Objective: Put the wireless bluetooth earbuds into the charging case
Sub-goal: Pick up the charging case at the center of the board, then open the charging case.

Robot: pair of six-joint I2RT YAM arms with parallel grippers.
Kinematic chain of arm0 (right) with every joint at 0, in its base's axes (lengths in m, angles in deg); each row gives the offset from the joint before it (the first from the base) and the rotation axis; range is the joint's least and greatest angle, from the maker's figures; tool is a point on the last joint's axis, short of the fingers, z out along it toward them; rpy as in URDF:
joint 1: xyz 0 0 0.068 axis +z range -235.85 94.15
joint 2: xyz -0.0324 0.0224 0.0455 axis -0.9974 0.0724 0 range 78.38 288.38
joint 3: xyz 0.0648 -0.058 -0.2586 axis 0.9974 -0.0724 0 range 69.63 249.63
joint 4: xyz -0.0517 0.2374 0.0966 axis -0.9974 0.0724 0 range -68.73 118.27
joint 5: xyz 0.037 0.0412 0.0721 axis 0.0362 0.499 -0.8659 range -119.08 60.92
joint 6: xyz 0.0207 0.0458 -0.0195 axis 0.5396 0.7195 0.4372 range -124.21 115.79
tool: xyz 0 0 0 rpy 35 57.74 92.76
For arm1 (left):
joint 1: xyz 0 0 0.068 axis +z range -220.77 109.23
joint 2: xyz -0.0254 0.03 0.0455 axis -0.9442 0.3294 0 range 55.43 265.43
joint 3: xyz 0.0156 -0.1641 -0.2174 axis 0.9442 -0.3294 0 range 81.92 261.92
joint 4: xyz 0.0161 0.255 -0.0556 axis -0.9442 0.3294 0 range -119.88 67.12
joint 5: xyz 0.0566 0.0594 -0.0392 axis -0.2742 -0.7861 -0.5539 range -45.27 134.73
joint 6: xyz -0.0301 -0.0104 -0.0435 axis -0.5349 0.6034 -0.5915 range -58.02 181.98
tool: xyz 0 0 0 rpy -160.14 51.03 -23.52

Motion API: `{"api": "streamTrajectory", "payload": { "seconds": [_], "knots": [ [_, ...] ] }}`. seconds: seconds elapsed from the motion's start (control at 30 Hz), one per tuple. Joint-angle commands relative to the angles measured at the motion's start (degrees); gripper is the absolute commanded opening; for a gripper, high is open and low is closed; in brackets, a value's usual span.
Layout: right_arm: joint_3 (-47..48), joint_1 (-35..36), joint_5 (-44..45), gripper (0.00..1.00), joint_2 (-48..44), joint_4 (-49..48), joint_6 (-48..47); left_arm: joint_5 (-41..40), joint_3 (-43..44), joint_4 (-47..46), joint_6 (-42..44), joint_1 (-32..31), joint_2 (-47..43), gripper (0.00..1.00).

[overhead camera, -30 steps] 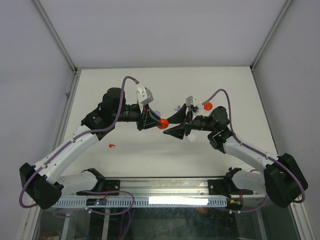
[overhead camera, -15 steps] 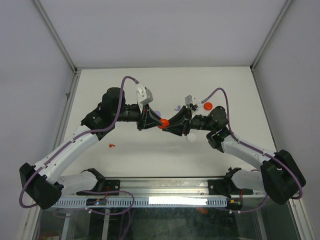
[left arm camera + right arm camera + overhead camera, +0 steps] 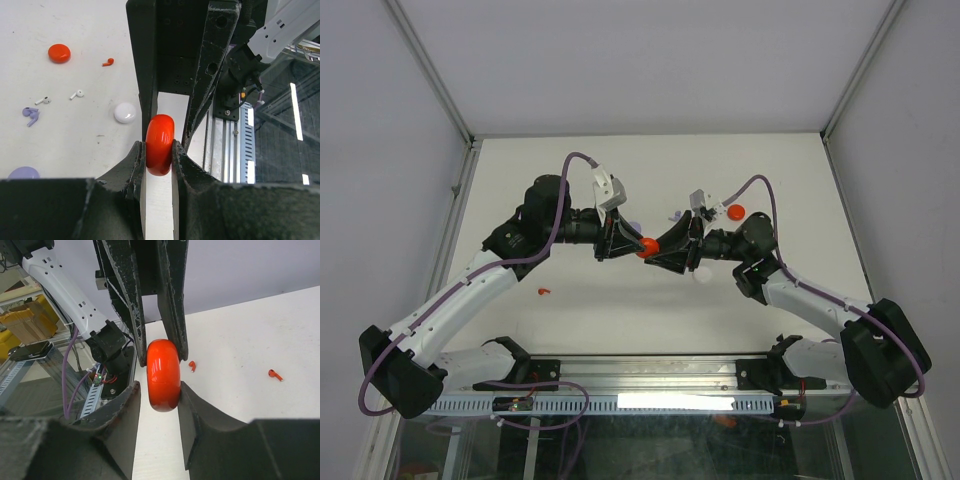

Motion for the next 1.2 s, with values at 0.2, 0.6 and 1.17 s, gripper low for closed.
{"api": "streamTrajectory", "payload": {
  "seconds": [0.2,0.6,1.17],
  "knots": [
    [2.8,0.4,0.1,0.35,-0.1,-3.6,1.6,1.0,-0.5,-2.8,2.1,-0.7,-0.3,0.04],
    [2.3,0.4,-0.1,0.00,0.4,-3.0,0.0,0.0,-0.9,-2.7,1.8,-0.8,-1.6,0.29],
    [0.3,0.4,-0.8,0.00,-0.8,-5.9,0.2,-5.5,-3.7,-6.9,-1.2,-0.8,-3.0,0.46]
  ]
}}
